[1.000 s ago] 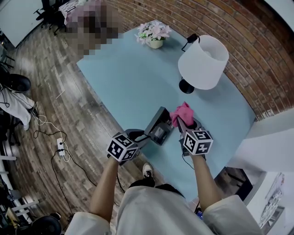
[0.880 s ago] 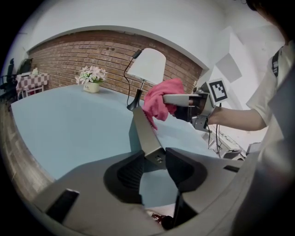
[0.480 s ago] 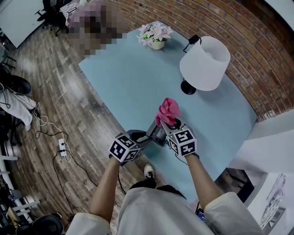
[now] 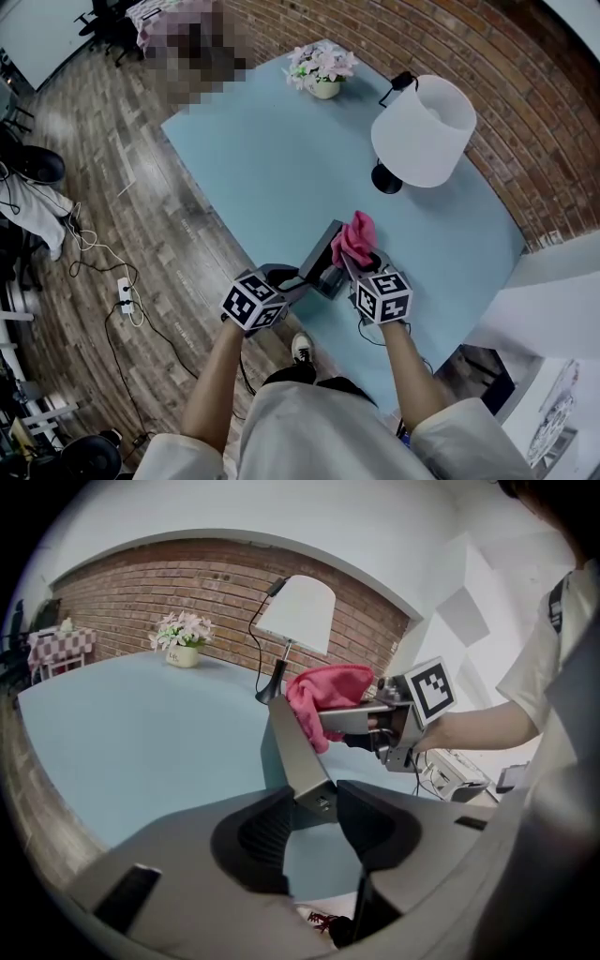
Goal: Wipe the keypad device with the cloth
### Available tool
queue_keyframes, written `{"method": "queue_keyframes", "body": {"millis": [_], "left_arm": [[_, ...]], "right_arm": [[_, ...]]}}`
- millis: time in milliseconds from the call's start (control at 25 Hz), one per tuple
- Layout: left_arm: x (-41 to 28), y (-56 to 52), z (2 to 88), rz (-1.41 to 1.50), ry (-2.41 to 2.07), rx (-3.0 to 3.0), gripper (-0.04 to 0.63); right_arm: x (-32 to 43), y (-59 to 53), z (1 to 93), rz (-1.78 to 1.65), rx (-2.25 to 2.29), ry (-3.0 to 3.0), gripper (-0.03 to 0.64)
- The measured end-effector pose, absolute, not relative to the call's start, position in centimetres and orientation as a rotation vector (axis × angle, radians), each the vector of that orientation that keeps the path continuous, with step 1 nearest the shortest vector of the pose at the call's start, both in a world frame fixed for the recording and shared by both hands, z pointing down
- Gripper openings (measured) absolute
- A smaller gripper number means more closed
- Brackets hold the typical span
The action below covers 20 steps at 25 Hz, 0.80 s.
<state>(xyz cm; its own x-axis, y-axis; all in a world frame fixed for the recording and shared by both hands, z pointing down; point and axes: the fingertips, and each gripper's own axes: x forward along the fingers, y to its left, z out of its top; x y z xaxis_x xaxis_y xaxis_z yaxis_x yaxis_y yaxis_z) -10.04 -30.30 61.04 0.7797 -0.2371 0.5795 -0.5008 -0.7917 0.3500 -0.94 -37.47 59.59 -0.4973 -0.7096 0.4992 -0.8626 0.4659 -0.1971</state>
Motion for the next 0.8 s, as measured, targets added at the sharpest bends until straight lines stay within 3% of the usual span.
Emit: {"method": "queue_keyframes", "body": {"millis": [800], "left_arm": [[-10.1,-30.5,61.2,0.697,-0.573,2.453,0.190]], "right_arm": [[3.6,-32.6,67.3,0.510,1.310,-2.062,0.137]]}}
